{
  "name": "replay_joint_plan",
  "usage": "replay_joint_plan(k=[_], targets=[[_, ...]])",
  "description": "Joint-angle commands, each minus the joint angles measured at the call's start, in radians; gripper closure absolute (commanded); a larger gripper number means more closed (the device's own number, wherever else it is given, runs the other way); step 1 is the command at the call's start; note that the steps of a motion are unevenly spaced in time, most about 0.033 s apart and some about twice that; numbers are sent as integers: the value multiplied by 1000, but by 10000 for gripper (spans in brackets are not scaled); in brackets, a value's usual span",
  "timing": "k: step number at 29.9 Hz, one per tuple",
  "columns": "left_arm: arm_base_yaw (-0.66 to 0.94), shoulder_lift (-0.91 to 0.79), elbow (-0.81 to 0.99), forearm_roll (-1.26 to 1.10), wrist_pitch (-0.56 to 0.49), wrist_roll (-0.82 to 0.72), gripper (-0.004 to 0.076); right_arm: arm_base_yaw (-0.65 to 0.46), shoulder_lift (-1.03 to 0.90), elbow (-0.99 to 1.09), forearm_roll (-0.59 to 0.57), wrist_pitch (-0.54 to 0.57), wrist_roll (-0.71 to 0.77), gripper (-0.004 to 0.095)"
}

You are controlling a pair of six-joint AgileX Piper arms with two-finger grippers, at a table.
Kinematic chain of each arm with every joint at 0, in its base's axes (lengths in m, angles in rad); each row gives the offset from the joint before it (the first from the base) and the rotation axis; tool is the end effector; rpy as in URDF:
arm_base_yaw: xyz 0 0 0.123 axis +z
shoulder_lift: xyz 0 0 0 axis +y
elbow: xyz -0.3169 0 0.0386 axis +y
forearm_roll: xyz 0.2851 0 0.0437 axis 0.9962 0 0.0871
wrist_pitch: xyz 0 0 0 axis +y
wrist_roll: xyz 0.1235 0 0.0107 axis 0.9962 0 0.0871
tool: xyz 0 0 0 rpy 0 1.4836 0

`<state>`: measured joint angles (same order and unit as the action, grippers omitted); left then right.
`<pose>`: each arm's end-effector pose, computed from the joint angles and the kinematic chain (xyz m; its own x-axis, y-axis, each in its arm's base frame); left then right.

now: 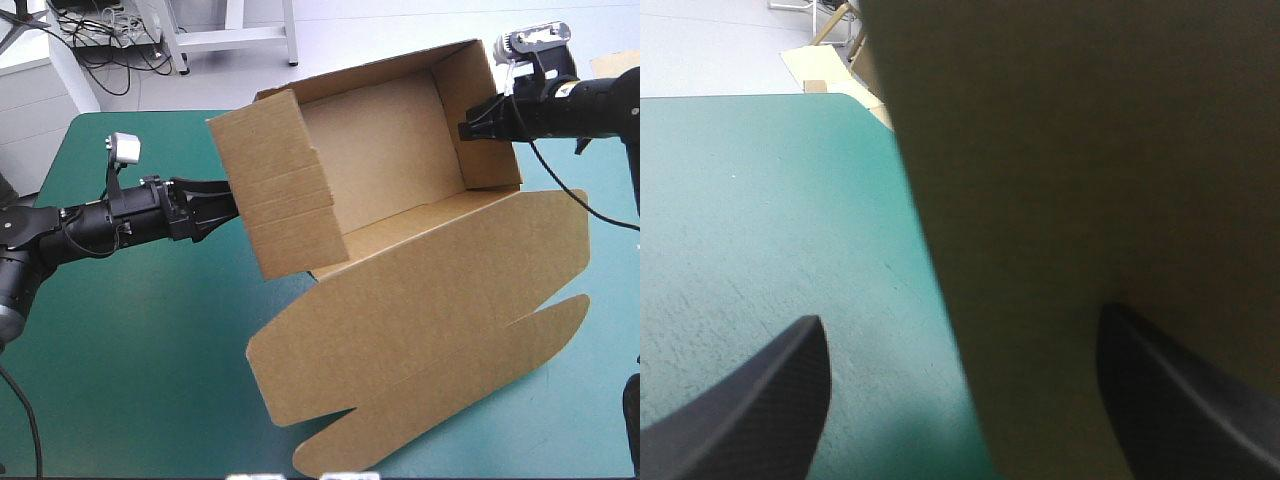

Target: Fold the box

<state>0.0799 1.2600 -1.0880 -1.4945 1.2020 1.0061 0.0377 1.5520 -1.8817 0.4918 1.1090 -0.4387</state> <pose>0.2802 -0.0933 0.4182 -0.5579 -0.1730 -0.8116 0.7120 0.4025 -0.5753 0.3760 0.0666 0.5071 -0.5086 -0.2033 -0.8367 -0.4864 0.8697 0.0844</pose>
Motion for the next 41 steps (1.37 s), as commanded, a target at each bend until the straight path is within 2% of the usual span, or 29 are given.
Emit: replay_joint_plan(k=[1, 3, 7, 12, 16, 20, 25, 31, 34, 41], targets=[[-9, -29, -42, -83, 91, -6, 189, 55, -42, -24, 5, -133, 44, 924], [-9, -29, -42, -83, 91, -6, 189, 85, -42, -24, -22, -170, 60, 924], [-9, -29, -42, -83, 91, -2, 188, 172, -42, -24, -173, -244, 145, 924], [-9, -29, -42, -83, 91, 3, 188, 251, -42, -24, -305, -289, 225, 924], [-9, -29, -42, -83, 89, 3, 188, 274, -42, -24, -334, -302, 259, 924], [-9, -29, -42, -83, 24, -13, 189, 279, -42, -24, -334, -315, 269, 924], [-39, -29, -84, 4, -108, -54, 189, 279, -42, -24, -334, -325, 291, 922], [-139, -29, -182, 187, -347, -195, 189, 279, -42, -24, -354, -325, 321, 922], [-206, -29, -217, 296, -464, -283, 189, 279, -42, -24, -387, -321, 357, 922], [-379, -25, -275, 774, -685, -626, 189, 279, -41, -24, -424, -320, 416, 922]])
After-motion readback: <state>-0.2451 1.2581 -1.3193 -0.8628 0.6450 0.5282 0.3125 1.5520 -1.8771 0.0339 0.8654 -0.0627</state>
